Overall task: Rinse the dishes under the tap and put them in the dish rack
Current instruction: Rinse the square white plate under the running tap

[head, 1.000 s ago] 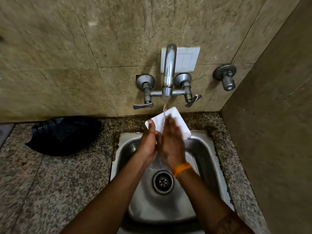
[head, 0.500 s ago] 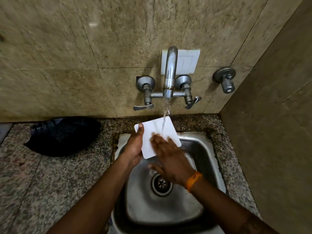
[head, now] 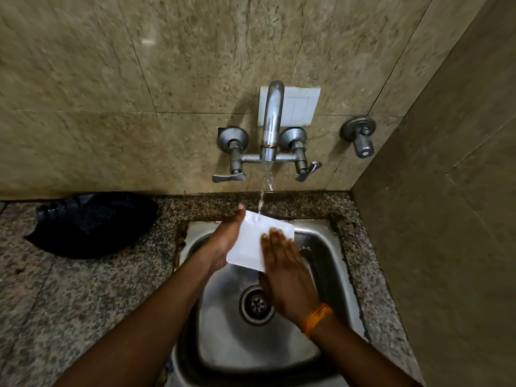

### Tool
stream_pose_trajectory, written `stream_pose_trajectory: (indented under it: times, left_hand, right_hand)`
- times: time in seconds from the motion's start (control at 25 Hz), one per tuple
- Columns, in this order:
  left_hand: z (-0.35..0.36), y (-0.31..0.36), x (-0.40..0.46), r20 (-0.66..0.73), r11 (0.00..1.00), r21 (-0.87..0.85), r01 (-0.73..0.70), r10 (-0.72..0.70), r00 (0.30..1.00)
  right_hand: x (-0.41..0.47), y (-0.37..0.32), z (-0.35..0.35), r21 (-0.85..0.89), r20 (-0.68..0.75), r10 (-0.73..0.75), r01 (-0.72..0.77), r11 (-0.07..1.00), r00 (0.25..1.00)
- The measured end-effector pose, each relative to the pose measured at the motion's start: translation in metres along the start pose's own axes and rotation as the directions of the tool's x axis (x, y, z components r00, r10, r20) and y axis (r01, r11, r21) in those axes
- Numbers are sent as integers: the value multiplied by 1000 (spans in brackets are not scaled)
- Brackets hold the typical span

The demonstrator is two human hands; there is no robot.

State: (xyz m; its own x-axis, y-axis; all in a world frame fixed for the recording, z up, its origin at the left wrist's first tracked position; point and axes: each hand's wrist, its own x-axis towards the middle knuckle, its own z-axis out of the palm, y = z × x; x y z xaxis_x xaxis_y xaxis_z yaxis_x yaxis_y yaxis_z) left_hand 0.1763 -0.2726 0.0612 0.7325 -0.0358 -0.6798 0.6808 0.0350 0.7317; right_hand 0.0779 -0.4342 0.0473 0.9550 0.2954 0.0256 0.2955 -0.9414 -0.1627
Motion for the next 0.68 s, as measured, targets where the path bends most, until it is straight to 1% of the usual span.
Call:
stream_pose_trajectory:
  times: [0.04,0.08,0.16,0.2,0.24,0.28,0.32,0.36,0.4,0.44,0.48,0.52,0.56,0.6,0.64,0.68]
  left_hand:
    - [8,1,0,10,1000,10,0,0,1000]
    - [13,1,0,15,1000,17,7,-7,1000]
    - [16,0,-2,46,998,-16,56,-56,997]
    - [14,0,-5,89,995,-57,85,-79,993]
    - [10,-1,-7,145,991,-94,99,-84,986]
    - [4,-2,-7,203,991,-99,94,-73,977]
    - [-1,-5,-6,248,995,-69,74,-55,967]
    - [-6,-9,-6,273,999,-29,45,-35,961]
    - [-9,-14,-8,277,1000,-7,20,-17,961]
    - [-12,-21,-9,264,1000,-26,-2,9,965]
    - [-14,-31,-10,241,996,-85,-26,46,969]
    - [-17,-42,-11,227,986,-158,-55,91,970]
    - [-21,-52,-13,237,973,-215,-87,138,962]
    - [-24,-60,-17,267,963,-244,-117,183,946]
    - [-26,-66,-21,297,959,-244,-147,218,930]
    - [-26,-69,-24,306,959,-221,-177,241,921]
  right_hand:
    - [-3,-11,4,109,29,-45,42,993,999]
    - [-6,-17,5,173,25,-102,96,980,995]
    - [-11,-14,-1,220,-122,-186,209,953,975]
    - [-12,-7,-2,249,-222,-157,211,945,962]
    - [-12,-3,-4,323,-297,-69,169,931,952]
    - [-12,-3,-6,446,-335,49,113,888,941]
    - [-11,-3,-10,572,-347,165,69,817,923]
    - [-7,-2,-13,692,-330,271,37,721,904]
    - [-2,0,-16,805,-296,376,18,593,878]
    - [5,3,-17,898,-242,485,4,441,840]
    - [11,8,-16,962,-155,582,-11,272,798]
    - [17,12,-13,995,-30,649,-40,94,760]
    - [20,14,-9,993,114,681,-86,-76,723]
    - [21,14,-5,972,233,681,-134,-195,694]
    - [19,12,-1,955,297,680,-188,-231,670]
    - [17,9,4,957,284,688,-243,-160,668]
